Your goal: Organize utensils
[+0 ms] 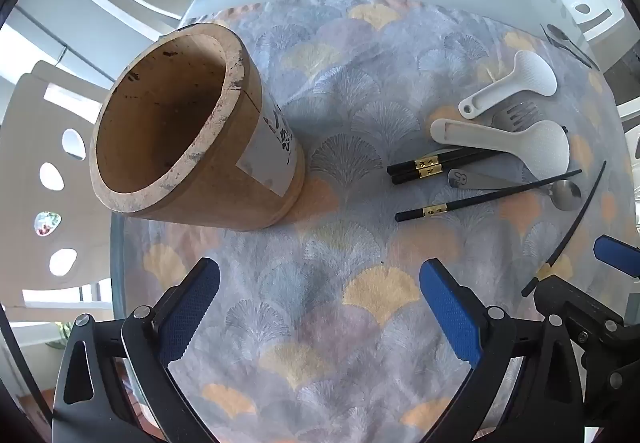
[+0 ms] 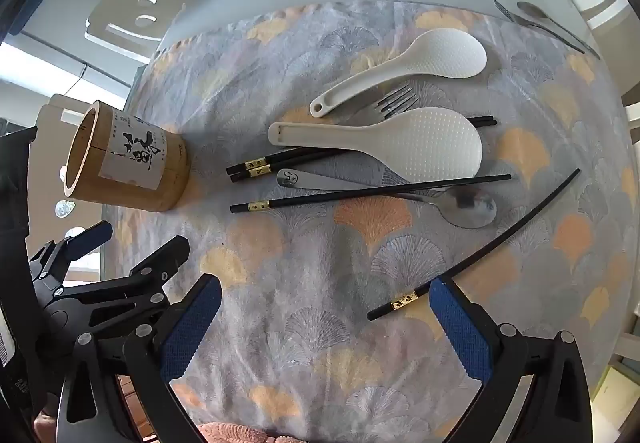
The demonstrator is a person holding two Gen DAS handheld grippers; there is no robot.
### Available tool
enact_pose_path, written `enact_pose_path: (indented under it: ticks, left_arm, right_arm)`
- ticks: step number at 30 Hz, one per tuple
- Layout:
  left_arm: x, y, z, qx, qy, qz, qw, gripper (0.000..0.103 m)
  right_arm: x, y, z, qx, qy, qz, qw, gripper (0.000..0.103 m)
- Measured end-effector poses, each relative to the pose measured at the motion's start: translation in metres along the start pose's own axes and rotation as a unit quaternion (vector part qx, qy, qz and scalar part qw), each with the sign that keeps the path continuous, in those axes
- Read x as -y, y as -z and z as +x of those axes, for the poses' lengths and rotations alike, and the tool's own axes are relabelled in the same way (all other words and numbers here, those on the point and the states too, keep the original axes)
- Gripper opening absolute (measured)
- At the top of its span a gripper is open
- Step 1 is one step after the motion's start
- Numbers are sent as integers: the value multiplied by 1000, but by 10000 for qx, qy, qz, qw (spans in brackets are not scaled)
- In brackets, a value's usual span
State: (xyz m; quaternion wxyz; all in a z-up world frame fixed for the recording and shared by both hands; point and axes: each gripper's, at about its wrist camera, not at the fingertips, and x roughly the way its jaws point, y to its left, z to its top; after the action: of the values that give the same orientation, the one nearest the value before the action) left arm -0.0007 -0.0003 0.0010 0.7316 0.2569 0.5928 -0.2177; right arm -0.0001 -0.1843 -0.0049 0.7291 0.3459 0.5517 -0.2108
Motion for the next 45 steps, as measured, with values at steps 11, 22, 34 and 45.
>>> enact_pose_path:
  ticks: [11, 22, 34, 45]
  left_arm:
    - [1, 2, -2, -18, 35, 1, 10000, 100]
    - [-3, 1, -6, 55, 65, -43, 10000, 100]
    - [-1, 0, -5, 29, 57, -20, 10000, 100]
    - [-2, 1, -4, 41, 65, -29, 10000, 100]
  right_arm:
    - [-4, -1, -3, -31, -18, 37, 10000, 103]
    - [-3, -1, 0, -90, 14, 15, 10000, 103]
    - [-2, 1, 2, -126, 15, 25, 9999, 103]
    - [-1, 1, 3, -143, 43, 39, 9999, 103]
